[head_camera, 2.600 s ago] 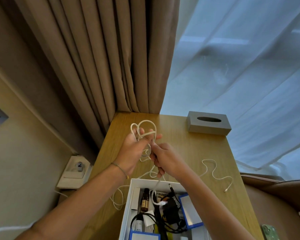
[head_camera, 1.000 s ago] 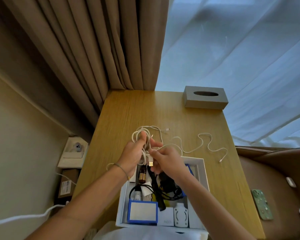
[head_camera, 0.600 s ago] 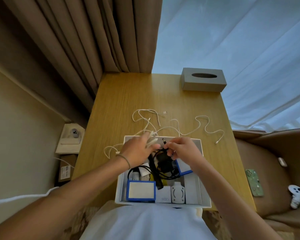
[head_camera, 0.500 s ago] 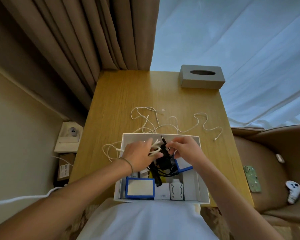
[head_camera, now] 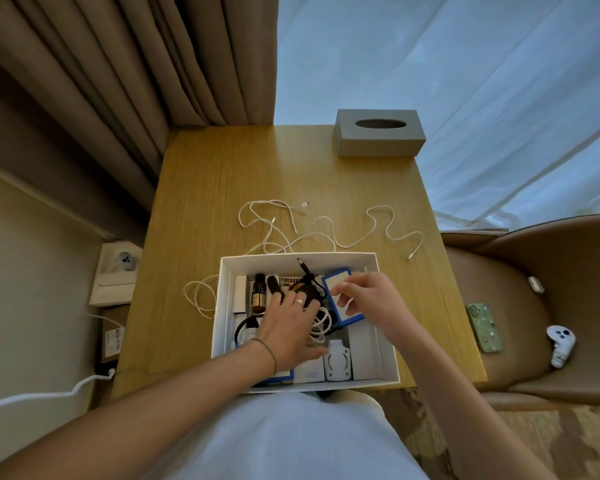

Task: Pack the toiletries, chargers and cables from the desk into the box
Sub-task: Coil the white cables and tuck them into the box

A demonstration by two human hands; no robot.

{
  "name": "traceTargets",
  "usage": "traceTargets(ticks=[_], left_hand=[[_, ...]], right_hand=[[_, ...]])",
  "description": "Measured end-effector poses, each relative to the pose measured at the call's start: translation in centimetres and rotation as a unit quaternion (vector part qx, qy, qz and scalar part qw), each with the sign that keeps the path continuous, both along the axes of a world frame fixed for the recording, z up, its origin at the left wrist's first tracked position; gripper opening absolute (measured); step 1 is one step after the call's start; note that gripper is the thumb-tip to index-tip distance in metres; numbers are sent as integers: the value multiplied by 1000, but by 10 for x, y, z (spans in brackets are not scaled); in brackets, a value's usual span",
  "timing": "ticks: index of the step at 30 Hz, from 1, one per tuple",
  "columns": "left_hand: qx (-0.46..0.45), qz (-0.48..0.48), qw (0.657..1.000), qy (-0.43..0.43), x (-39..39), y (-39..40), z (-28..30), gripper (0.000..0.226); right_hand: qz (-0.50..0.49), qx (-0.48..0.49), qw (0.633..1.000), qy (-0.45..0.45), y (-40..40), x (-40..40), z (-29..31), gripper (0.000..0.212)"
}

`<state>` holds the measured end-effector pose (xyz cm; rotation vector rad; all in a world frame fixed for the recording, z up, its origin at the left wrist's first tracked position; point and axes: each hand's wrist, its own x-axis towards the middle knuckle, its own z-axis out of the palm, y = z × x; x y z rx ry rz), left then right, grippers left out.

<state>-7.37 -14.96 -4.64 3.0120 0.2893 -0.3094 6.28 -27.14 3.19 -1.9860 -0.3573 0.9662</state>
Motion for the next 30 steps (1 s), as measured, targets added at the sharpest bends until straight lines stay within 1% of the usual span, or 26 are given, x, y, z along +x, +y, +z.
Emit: traceTargets(ticks=[3, 8, 11, 15, 19, 21, 23, 27, 30], left_hand=[[-33, -7, 999, 1, -5, -3, 2, 93], [-57, -42, 997, 15, -10, 3, 19, 108], [-112, -35, 993, 15, -13, 9, 35, 109], [-146, -5, 989, -35, -9, 24, 59, 94], [-176, 46, 978, -103, 6, 42, 79, 63], [-178, 68, 974, -121, 17, 50, 89, 53], [-187, 82, 970, -129, 31, 58, 96, 48], [-182, 83, 972, -122, 70, 73, 99, 28], [-172, 101, 975, -98, 107, 83, 86, 25]], right_hand=[[-9, 1, 1000, 6, -5, -2, -2, 22], [-11, 14, 1000, 9, -9, -2, -3, 21], [-11, 29, 1000, 0, -8, 1, -2, 21], [-7, 47, 999, -15, -2, 8, 4, 23], [-7, 53, 998, -28, 9, 19, 12, 22], [-16, 54, 998, -28, 14, 27, 16, 21], [-33, 60, 997, -29, 17, 37, 19, 21], [-57, 67, 995, -57, 24, 65, 22, 24], [-72, 71, 993, -67, 27, 86, 20, 26]])
